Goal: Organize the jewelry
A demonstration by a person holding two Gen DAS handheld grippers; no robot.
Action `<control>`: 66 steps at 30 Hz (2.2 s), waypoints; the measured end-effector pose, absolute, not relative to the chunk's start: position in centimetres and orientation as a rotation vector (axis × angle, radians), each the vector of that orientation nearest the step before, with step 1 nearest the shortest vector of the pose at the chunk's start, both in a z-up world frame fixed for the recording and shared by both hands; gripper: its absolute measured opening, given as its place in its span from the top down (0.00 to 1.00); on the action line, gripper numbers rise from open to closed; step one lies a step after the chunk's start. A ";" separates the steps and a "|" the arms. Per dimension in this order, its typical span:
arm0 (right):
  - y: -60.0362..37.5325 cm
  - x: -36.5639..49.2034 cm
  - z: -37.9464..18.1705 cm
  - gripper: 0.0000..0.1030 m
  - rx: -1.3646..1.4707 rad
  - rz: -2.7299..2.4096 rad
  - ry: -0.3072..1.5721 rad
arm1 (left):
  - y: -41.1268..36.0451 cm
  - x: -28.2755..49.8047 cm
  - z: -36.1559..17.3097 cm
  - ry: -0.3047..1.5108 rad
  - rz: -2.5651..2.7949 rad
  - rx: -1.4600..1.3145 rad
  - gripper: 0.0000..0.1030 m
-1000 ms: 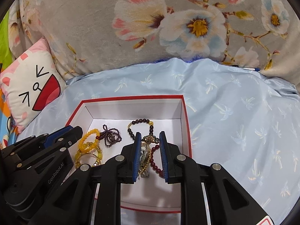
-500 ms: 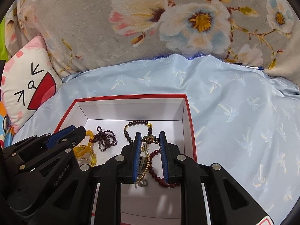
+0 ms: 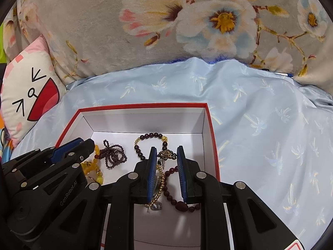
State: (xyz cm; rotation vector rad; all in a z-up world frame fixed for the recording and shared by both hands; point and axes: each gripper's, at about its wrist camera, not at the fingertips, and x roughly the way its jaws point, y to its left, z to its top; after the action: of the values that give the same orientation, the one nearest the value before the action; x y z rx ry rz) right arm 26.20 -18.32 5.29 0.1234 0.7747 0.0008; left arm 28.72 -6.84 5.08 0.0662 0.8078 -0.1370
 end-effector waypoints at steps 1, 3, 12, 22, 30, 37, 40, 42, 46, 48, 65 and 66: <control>-18.4 26.3 5.3 0.82 0.125 0.001 0.776 | -6.9 28.8 5.1 0.808 -0.137 0.066 0.86; -18.5 26.3 5.2 0.82 0.124 0.000 0.777 | -6.9 28.8 5.1 0.807 -0.136 0.068 0.86; -18.4 26.3 5.4 0.79 0.122 -0.006 0.770 | -6.9 28.7 5.2 0.799 -0.123 0.068 0.62; -18.8 25.0 5.9 0.52 0.116 -0.041 0.755 | -5.8 27.6 5.9 0.781 -0.091 0.050 0.50; -18.3 22.5 7.0 0.46 0.108 -0.058 0.744 | -5.0 25.1 6.8 0.768 -0.083 0.042 0.50; -17.8 19.6 7.4 0.44 0.100 -0.083 0.739 | -4.7 22.4 7.1 0.771 -0.084 0.035 0.49; -18.1 18.2 7.4 0.42 0.122 -0.091 0.744 | -4.5 21.1 7.2 0.764 -0.073 0.037 0.43; -18.4 17.2 7.4 0.39 0.140 -0.098 0.744 | -4.3 20.3 7.2 0.760 -0.064 0.031 0.36; -18.8 15.5 7.2 0.34 0.158 -0.112 0.743 | -4.2 18.8 7.1 0.761 -0.065 0.033 0.32; -18.9 14.7 7.1 0.34 0.156 -0.122 0.742 | -4.3 18.0 7.1 0.756 -0.056 0.044 0.28; -18.1 10.3 6.2 0.32 0.145 -0.157 0.760 | -3.2 14.1 5.6 0.770 -0.022 0.029 0.20; -18.0 10.2 6.2 0.32 0.144 -0.157 0.762 | -3.2 14.0 5.6 0.769 -0.020 0.028 0.20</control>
State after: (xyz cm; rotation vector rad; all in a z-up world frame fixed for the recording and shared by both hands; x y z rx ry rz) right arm 10.22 -18.04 6.15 0.1445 0.7621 -0.1570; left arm 13.96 -3.15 5.58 0.0280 0.7687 -0.0200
